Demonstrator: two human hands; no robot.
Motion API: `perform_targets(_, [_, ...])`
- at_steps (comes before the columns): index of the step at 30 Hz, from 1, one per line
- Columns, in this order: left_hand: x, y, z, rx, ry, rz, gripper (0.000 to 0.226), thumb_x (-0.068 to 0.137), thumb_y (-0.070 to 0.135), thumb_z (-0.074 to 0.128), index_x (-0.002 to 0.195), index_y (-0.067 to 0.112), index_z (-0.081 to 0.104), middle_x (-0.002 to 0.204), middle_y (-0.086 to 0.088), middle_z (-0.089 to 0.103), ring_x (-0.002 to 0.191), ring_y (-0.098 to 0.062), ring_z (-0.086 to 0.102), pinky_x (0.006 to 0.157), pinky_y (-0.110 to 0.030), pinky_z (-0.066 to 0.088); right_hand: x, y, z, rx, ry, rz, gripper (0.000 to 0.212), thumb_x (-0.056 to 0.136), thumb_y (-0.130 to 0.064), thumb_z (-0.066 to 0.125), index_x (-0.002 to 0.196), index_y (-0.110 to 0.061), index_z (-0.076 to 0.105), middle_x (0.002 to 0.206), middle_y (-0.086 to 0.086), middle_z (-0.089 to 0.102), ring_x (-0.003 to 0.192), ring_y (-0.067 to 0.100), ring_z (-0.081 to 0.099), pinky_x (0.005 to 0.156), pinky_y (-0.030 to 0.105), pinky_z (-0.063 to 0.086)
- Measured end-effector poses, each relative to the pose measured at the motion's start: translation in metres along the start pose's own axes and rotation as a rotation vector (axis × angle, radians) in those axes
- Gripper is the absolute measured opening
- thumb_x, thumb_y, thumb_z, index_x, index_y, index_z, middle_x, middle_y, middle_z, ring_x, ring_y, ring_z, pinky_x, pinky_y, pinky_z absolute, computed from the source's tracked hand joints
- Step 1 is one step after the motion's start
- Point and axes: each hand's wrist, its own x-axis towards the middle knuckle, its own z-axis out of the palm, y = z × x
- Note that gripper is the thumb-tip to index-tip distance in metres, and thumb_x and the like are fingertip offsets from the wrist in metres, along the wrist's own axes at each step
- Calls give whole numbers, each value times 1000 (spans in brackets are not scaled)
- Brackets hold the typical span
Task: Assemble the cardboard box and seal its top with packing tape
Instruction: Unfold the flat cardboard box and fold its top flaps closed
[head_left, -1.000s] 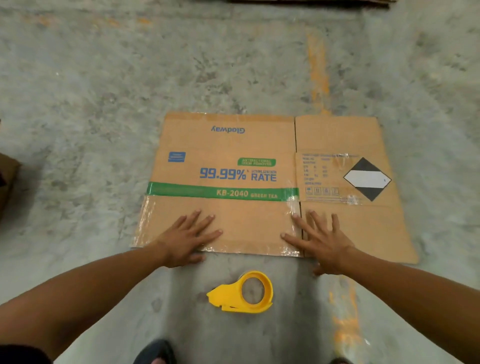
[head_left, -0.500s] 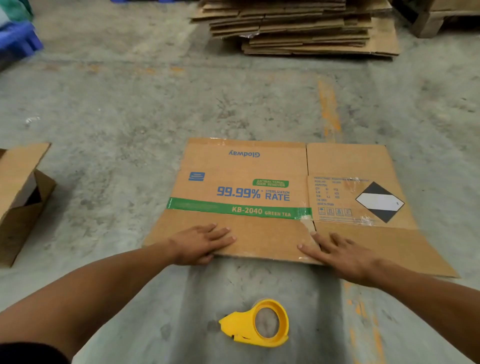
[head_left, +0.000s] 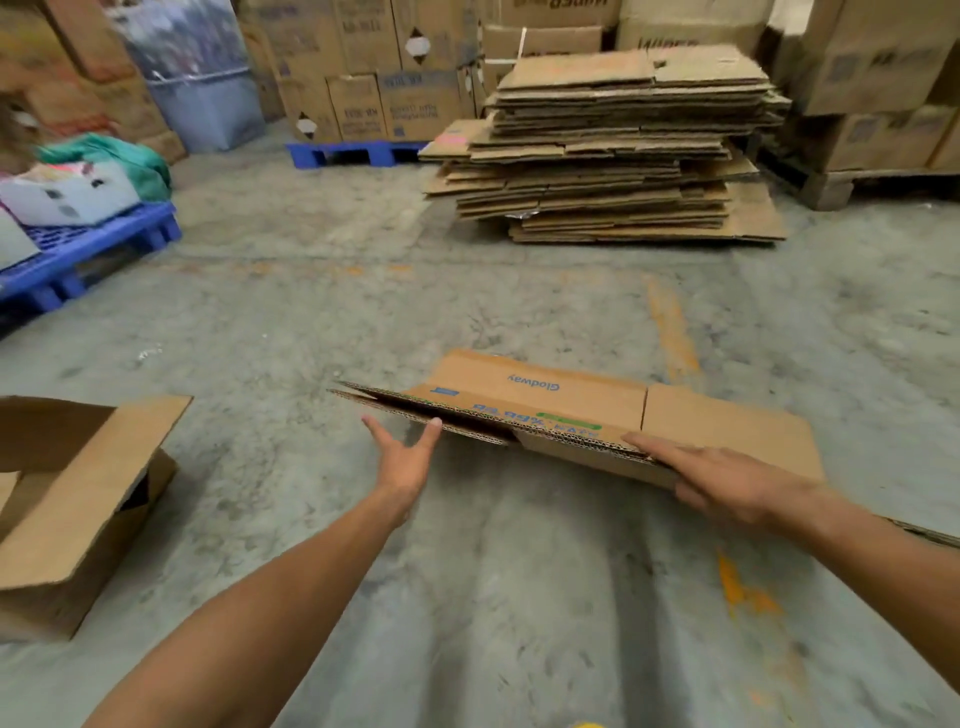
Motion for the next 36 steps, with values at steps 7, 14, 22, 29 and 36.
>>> perform_targets(7, [2,41,27,-288,-14,-28,103,90,12,56,147,41,-24,149,-10,42,111,-30,61,72,-36,59,-15,0,-10,-62,116,-156,80,95,-9,39,146,-59,3,154,-13,38,132,17,48,107,26,37])
perform_targets(14, [-18,41,46,-125,35,-3,89,94,23,53,152,37,-14,128,0,45,83,-18,60,71,-37,57,-31,3,-11,-58,135,-138,77,99,-11,32,143,-62,-6,155,-12,37,133,17,46,105,26,35])
perform_targets(22, [-28,62,61,-158,4,-31,94,86,16,49,150,43,-14,140,-7,48,98,-31,66,73,-40,59,-45,12,-8,-20,176,-128,87,96,-9,30,133,-75,-11,152,-12,40,127,21,51,101,30,41])
perform_targets(29, [-26,62,75,-159,25,-42,89,90,16,47,152,37,-14,155,-8,31,101,-33,67,74,-36,59,-50,13,-7,-50,161,-91,84,96,-7,29,137,-70,-11,148,-7,44,121,24,54,97,31,41])
perform_targets(36, [-27,71,88,-97,69,-46,90,88,12,47,152,41,-8,156,-9,28,69,-27,69,42,-19,42,-63,28,-4,71,121,29,59,100,-51,27,138,-69,-16,143,3,52,127,26,51,104,38,38])
